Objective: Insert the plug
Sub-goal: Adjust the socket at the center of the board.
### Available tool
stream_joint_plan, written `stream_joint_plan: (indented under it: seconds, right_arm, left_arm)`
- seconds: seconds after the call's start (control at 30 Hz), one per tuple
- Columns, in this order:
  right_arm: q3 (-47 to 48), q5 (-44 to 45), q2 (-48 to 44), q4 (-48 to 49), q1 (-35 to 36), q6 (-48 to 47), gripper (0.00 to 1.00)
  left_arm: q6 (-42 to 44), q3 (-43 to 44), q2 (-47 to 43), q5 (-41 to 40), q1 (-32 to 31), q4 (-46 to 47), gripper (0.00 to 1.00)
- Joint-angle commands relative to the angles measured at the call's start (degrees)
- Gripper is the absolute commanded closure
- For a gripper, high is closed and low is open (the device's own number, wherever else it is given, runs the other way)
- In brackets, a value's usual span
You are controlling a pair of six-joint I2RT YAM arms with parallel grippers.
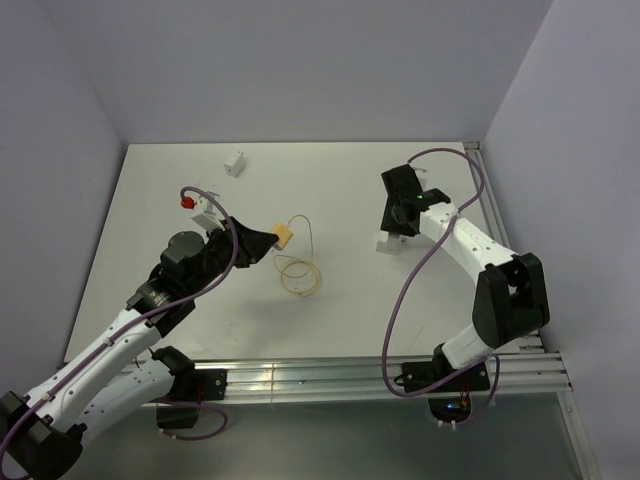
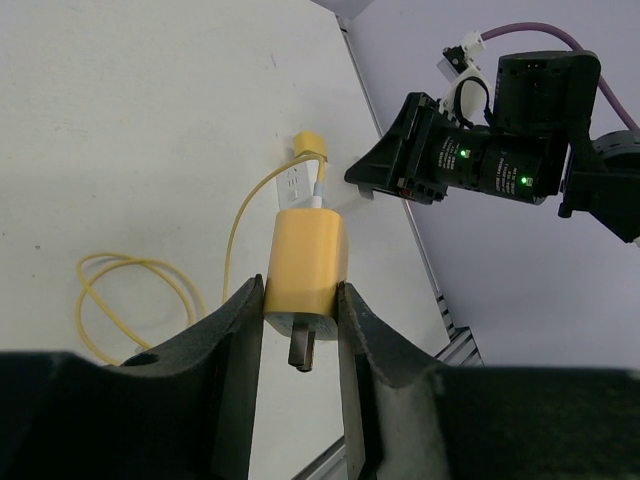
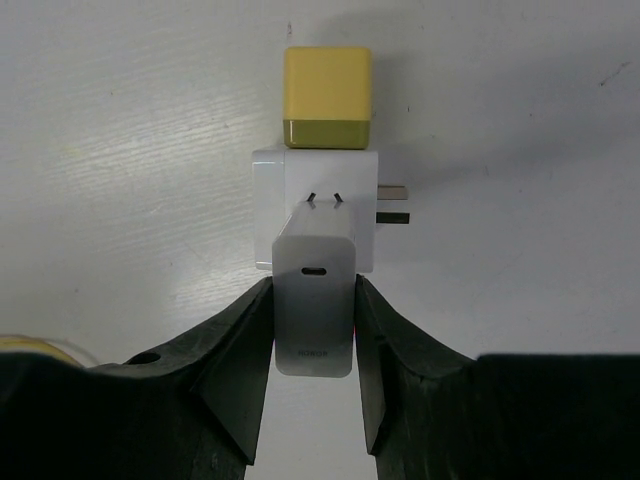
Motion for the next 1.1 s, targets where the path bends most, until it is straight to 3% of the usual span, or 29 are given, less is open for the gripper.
stream_joint_plan:
  seconds: [0.0,0.3,0.37,0.4,0.5,0.73,1.07]
  right_arm:
    - [0.34,-0.65,1.11,1.20,-0.61,-0.45,0.56]
    - [1.22,-1.62,1.99,0.58,-0.61,-1.15,0.52]
    - [0.87,-1.97,1.64,1.11,-0.61,-1.15,0.57]
    - [0.69,-2.41,1.55,1.37,-0.61,-1.15,0.67]
    - [0.43,-3.55,1.46,1.90,-0.79,-0.98,0.76]
    - [-1.59,-9.60,-2.40,5.59,-1.66,0.16,0.85]
    - [-9.40,-23.74,-5.39,15.15,-6.84,2.88,0.86]
  left_arm:
    - [0.48,0.85,-0.63,1.38,-0.02,2.57,1.00]
    - [0.57,1.02,-0.63,1.65,-0.02,2.75,1.00]
    - [0.57,0.85,-0.63,1.56,-0.02,2.75,1.00]
    - [0.66,0.85,-0.63,1.73,-0.02,2.66,1.00]
    - [0.57,0.85,-0.46,1.73,0.06,2.66,1.00]
    - [0.75,1.02,-0.45,1.82,0.06,2.66,1.00]
    - [0.31,1.37,0.77,3.14,-0.02,3.36,1.00]
